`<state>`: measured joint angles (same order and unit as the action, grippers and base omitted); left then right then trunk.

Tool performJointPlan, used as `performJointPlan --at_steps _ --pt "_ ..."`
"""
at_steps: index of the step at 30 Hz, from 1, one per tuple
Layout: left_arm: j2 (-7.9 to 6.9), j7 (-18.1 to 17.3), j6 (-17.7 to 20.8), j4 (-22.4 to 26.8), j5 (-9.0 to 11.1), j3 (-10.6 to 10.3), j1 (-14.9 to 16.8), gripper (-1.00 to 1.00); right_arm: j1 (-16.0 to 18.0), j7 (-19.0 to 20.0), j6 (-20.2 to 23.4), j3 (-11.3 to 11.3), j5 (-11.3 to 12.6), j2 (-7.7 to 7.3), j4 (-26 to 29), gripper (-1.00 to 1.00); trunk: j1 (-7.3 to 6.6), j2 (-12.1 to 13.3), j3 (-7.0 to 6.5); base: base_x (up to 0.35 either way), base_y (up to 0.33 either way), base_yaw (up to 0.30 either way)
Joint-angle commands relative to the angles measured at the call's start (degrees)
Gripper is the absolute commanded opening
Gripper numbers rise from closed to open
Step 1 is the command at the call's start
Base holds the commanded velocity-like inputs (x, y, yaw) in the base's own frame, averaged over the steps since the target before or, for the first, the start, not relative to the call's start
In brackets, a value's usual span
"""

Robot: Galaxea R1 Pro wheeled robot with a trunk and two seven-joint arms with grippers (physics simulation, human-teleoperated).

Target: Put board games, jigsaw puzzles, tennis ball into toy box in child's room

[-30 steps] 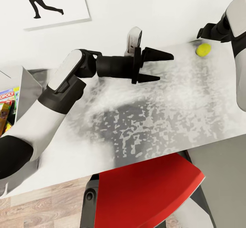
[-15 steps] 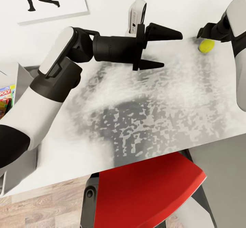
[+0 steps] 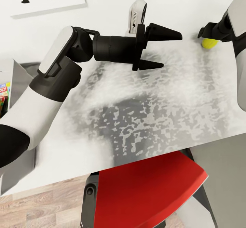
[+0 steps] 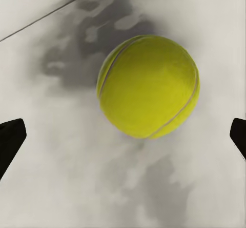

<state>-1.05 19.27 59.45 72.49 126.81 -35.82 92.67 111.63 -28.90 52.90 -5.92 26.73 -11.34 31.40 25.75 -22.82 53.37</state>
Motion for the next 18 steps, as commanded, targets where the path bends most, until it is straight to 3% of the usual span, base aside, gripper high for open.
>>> performJointPlan --at_steps 1,18 --pt "-0.03 0.49 -0.04 0.02 0.63 -0.09 0.06 1.0 0.09 -0.45 0.16 -0.46 0.61 -0.13 0.03 1.0 0.03 -0.09 0.16 0.0 0.0 0.0" --pt "-0.39 0.55 -0.04 0.02 0.63 -0.26 0.06 1.0 2.89 -0.45 0.26 -0.55 0.61 -0.61 0.04 1.0 0.03 -0.09 1.75 0.0 0.0 0.0"
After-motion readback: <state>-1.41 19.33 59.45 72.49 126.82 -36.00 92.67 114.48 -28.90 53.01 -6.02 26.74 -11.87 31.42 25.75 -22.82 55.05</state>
